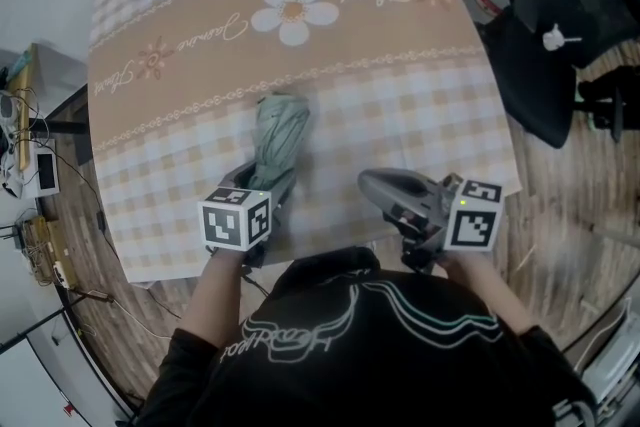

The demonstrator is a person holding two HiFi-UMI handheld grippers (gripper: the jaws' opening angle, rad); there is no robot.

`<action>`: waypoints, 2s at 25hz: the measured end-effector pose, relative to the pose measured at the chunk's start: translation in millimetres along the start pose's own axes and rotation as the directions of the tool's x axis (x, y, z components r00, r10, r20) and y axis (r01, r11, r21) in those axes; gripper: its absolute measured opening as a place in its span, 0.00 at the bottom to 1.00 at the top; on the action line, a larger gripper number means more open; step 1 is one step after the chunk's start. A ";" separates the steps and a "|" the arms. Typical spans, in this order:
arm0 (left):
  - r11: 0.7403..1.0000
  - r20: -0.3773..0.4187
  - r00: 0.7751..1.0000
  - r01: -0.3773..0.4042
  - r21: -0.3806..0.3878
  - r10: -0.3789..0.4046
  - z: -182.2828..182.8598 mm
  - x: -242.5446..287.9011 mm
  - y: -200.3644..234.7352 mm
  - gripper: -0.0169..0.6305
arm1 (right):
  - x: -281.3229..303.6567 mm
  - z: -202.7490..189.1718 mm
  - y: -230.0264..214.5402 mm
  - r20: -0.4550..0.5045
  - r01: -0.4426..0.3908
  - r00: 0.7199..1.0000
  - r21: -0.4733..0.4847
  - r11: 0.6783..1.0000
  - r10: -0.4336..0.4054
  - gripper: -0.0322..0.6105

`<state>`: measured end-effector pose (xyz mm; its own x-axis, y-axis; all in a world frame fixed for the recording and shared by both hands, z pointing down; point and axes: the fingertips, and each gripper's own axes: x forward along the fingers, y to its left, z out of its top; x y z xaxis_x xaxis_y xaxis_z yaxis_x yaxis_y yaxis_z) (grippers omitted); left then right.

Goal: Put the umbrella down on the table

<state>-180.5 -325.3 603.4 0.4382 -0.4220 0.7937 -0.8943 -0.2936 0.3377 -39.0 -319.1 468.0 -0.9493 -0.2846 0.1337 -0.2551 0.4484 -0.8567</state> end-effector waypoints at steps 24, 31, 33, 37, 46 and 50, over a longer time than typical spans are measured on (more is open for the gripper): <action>0.985 0.041 0.988 -0.152 0.078 0.149 -0.5 0.5 2.3 0.51 | -37.6 -21.8 10.7 0.028 0.003 1.000 0.002 1.000 -0.003 0.07; 0.970 0.152 0.967 -0.220 0.106 0.203 7.5 -23.6 -4.9 0.51 | -54.7 -29.7 18.4 0.025 0.002 1.000 -0.017 1.000 -0.002 0.07; 0.970 0.211 0.957 -0.222 0.098 0.198 13.5 -38.8 -10.5 0.51 | -57.4 -33.6 23.6 0.016 -0.004 1.000 -0.026 1.000 0.005 0.07; 0.978 0.330 0.929 -0.199 0.063 0.168 26.9 -77.5 -28.8 0.51 | -62.1 -40.4 36.8 -0.007 -0.020 1.000 -0.059 0.998 0.019 0.07; 0.981 0.578 0.805 0.189 -0.038 -0.132 29.0 -175.0 -130.3 0.31 | -77.8 -46.0 92.6 -0.050 -0.087 0.996 -0.175 0.981 0.079 0.07; 0.962 0.609 0.775 0.263 -0.068 -0.169 5.6 -197.9 -156.5 0.11 | -78.8 -56.3 112.1 -0.064 -0.125 0.991 -0.213 0.969 0.114 0.07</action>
<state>-126.8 -200.6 390.6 0.5457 -0.7998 0.2502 -0.7515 -0.3349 0.5684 -3.1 -198.7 389.5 -0.9819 -0.1769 0.0673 -0.1679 0.6503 -0.7408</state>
